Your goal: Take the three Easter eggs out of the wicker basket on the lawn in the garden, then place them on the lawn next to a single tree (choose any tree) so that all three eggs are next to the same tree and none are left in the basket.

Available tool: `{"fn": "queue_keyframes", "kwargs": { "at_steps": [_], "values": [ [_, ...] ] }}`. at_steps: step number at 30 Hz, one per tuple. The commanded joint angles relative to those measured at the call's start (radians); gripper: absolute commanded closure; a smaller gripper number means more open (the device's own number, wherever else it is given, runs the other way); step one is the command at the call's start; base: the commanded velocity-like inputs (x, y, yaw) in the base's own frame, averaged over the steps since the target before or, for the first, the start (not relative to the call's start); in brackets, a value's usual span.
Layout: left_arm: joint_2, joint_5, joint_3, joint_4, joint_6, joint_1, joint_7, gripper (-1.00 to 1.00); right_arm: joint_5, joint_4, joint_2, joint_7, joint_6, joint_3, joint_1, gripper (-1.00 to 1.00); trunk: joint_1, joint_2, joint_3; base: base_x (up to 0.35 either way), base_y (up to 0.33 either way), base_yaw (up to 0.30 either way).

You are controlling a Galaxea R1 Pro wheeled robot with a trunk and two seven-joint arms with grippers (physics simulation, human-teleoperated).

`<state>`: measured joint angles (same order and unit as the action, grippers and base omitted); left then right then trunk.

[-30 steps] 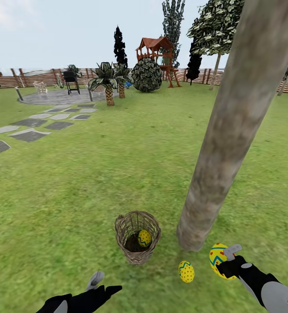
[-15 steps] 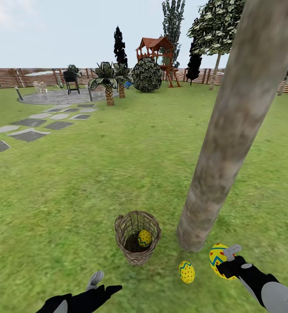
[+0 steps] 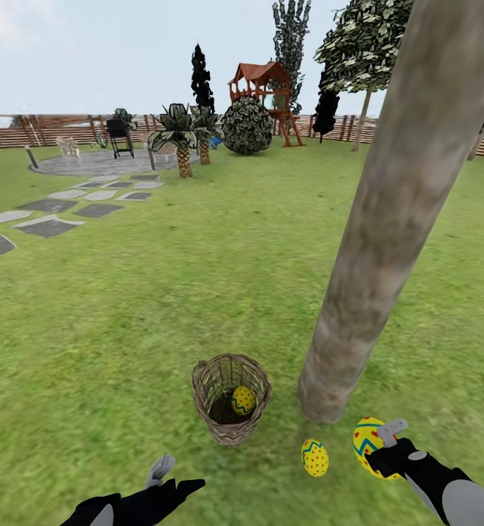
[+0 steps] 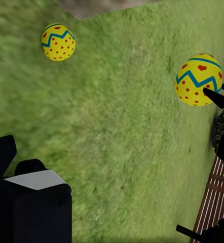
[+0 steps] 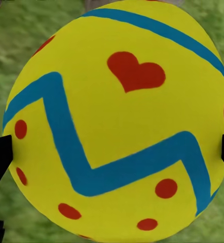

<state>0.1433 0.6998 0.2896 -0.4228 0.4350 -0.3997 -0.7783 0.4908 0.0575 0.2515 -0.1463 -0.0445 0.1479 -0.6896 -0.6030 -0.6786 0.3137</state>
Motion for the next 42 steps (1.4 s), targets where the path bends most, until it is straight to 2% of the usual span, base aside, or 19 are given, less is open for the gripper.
{"fn": "queue_keyframes", "kwargs": {
  "at_steps": [1,31,36,37,39,40,42],
  "values": [
    [0.001,0.01,0.005,-0.001,0.008,-0.001,0.0,-1.0,0.008,0.0,0.0,-0.004,-0.003,0.009,-0.001,1.0,-0.004,-0.008,0.005,0.0,0.0,0.0],
    [0.001,0.01,0.003,-0.001,0.008,-0.001,-0.003,-1.0,0.002,0.004,-0.003,-0.006,-0.005,0.009,-0.001,1.0,-0.119,-0.218,0.099,0.0,0.0,0.0],
    [0.009,0.015,0.001,-0.001,0.008,-0.001,-0.016,-1.0,0.002,0.001,-0.004,-0.006,-0.005,0.009,-0.001,1.0,-0.138,-0.253,0.114,0.0,0.0,0.0],
    [0.011,0.016,0.0,-0.001,0.008,-0.001,-0.03,-1.0,0.002,0.001,-0.004,-0.006,-0.005,0.009,-0.001,1.0,-0.142,-0.26,0.117,0.0,0.0,0.0],
    [0.036,0.014,0.0,0.0,0.008,-0.001,-0.129,-1.0,0.002,0.001,-0.004,-0.006,-0.005,0.009,-0.001,1.0,-0.15,-0.274,0.124,0.0,0.0,0.0],
    [0.055,0.013,0.002,0.0,0.008,-0.001,-0.199,-1.0,0.002,0.001,-0.004,-0.006,-0.005,0.009,-0.001,1.0,-0.154,-0.281,0.127,0.0,0.0,0.0],
    [0.07,0.011,0.003,0.0,0.008,-0.001,-0.298,-1.0,0.002,0.001,-0.004,-0.006,-0.005,0.009,-0.001,1.0,-0.161,-0.295,0.133,0.0,0.0,0.0]
  ]
}}
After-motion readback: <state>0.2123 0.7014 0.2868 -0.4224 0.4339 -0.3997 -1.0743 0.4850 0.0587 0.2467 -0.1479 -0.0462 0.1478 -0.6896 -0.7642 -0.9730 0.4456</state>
